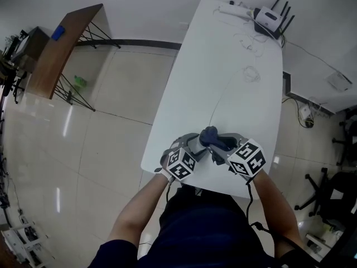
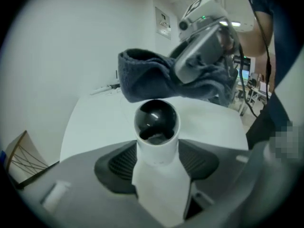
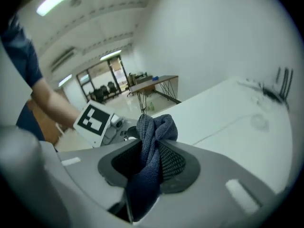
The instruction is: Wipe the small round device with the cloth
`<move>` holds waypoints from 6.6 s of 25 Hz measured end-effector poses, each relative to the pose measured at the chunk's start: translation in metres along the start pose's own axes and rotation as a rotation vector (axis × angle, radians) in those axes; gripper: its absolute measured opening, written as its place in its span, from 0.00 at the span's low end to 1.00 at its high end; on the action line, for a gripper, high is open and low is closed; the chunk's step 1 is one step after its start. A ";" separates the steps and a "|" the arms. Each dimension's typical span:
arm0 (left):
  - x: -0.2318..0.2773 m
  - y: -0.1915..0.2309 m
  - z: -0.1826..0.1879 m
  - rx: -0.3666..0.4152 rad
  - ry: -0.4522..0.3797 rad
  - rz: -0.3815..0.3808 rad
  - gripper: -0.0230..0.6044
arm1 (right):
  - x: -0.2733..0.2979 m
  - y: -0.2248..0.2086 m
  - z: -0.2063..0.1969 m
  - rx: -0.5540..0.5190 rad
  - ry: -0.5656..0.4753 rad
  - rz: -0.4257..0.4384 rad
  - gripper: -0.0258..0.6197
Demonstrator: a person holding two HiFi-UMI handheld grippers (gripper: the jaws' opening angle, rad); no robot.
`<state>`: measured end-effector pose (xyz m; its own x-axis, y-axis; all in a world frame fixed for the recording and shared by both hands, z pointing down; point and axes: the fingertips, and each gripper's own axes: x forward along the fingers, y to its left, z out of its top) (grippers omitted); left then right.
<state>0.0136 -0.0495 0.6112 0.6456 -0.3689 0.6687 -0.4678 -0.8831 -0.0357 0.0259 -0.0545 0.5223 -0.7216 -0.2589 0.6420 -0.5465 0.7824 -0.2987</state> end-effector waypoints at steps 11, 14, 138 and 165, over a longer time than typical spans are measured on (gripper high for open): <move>-0.002 -0.003 0.001 -0.043 -0.005 -0.009 0.47 | 0.007 -0.046 -0.032 0.551 -0.081 0.283 0.21; -0.002 -0.003 0.001 -0.054 -0.003 -0.010 0.47 | 0.020 -0.054 -0.055 0.637 -0.048 0.306 0.21; -0.024 -0.035 0.041 -0.008 -0.081 -0.105 0.46 | -0.018 0.004 -0.133 -0.280 0.448 -0.422 0.21; -0.030 -0.008 0.061 -0.216 -0.165 -0.088 0.41 | -0.023 0.024 -0.113 -0.139 0.304 -0.537 0.22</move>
<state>0.0346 -0.0492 0.5458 0.7707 -0.3515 0.5314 -0.5121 -0.8381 0.1883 0.0776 0.0341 0.5804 -0.1979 -0.4793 0.8551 -0.7237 0.6598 0.2023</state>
